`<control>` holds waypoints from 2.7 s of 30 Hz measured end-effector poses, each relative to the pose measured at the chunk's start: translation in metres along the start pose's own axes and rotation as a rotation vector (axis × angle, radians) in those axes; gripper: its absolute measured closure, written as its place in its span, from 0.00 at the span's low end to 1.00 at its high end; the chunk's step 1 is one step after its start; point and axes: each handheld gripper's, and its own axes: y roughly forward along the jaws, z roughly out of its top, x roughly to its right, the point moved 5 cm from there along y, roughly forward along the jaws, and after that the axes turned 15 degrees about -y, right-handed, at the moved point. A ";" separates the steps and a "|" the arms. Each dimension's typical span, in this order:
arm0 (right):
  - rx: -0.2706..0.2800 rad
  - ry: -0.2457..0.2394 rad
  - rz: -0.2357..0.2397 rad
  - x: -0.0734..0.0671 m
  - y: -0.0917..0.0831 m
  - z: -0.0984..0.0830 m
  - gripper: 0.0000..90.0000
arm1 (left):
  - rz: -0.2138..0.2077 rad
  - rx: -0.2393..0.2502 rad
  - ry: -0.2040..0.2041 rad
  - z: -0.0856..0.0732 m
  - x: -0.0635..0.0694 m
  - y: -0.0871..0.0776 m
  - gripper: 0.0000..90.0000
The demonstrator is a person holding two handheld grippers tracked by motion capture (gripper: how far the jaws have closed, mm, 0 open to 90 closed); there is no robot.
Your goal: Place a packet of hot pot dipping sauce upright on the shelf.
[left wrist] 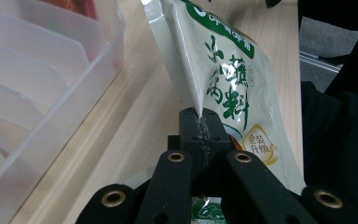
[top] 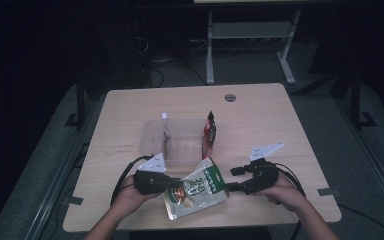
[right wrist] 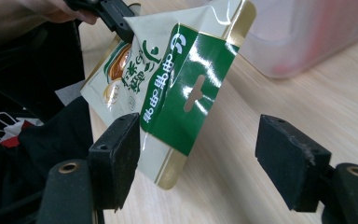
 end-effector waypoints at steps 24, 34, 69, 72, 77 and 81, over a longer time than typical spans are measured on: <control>0.054 -0.011 0.153 -0.006 0.045 0.031 0.36 | -0.012 0.070 0.030 0.006 0.005 -0.018 1.00; 0.085 -0.021 0.169 -0.009 0.039 0.034 0.65 | 0.002 0.074 0.035 0.004 0.001 -0.018 1.00; 0.116 -0.138 0.209 -0.022 0.031 0.042 1.00 | 0.004 0.078 -0.024 0.000 -0.008 -0.012 0.71; 0.121 -0.145 0.202 -0.022 0.030 0.042 1.00 | 0.014 0.078 -0.034 -0.001 -0.010 -0.015 0.61; 0.130 -0.146 0.195 -0.022 0.028 0.043 1.00 | 0.037 0.080 -0.049 -0.003 -0.009 -0.021 0.47; 0.153 -0.147 0.194 -0.024 0.024 0.044 1.00 | 0.070 0.049 -0.057 -0.007 -0.008 -0.026 0.35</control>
